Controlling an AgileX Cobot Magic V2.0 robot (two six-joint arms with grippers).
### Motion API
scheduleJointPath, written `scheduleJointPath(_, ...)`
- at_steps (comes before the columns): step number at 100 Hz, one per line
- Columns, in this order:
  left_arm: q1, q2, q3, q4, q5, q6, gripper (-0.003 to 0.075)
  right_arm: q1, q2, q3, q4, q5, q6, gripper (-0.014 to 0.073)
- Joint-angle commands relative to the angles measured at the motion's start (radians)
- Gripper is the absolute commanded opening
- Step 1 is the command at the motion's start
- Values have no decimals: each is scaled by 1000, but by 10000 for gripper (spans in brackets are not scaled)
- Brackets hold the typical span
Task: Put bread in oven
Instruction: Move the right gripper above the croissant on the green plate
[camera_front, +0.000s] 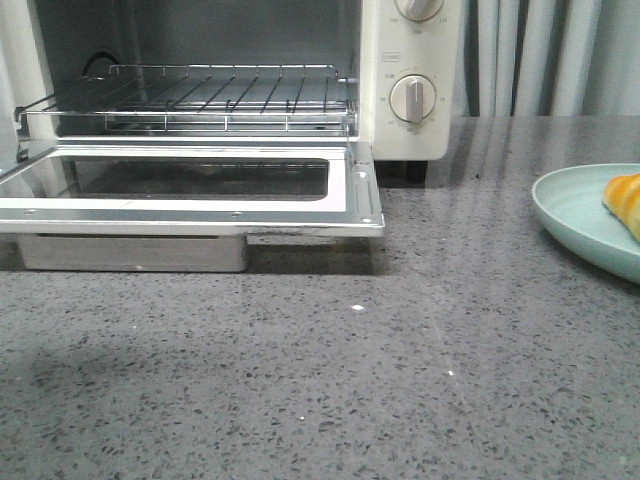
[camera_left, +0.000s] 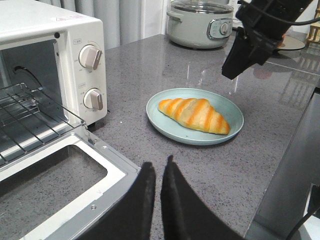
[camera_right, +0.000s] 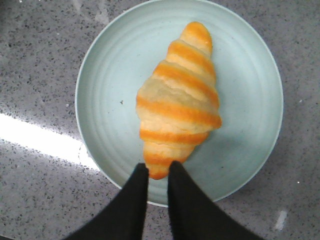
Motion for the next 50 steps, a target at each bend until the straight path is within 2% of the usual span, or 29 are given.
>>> scheduleJointPath(1, -6, -3, -37, -7, -63, -7, -20, -19, 6, -34, -21, 50, 10, 255)
scheduleJointPath(8, -6, -3, -37, -7, -63, -7, -20, -28, 12, -34, -21, 50, 10, 417)
scheduleJointPath(14, -6, -3, -37, -7, -63, -7, -20, -37, 14, -34, -21, 43, 12, 500)
scheduleJointPath(40, -6, -3, -37, -7, -63, -7, -20, -106, 83, -7, -21, 28, 18, 510)
scheduleJointPath(50, -6, -3, -37, -7, -63, -7, -20, -118, 111, 11, -5, -22, 20, 510)
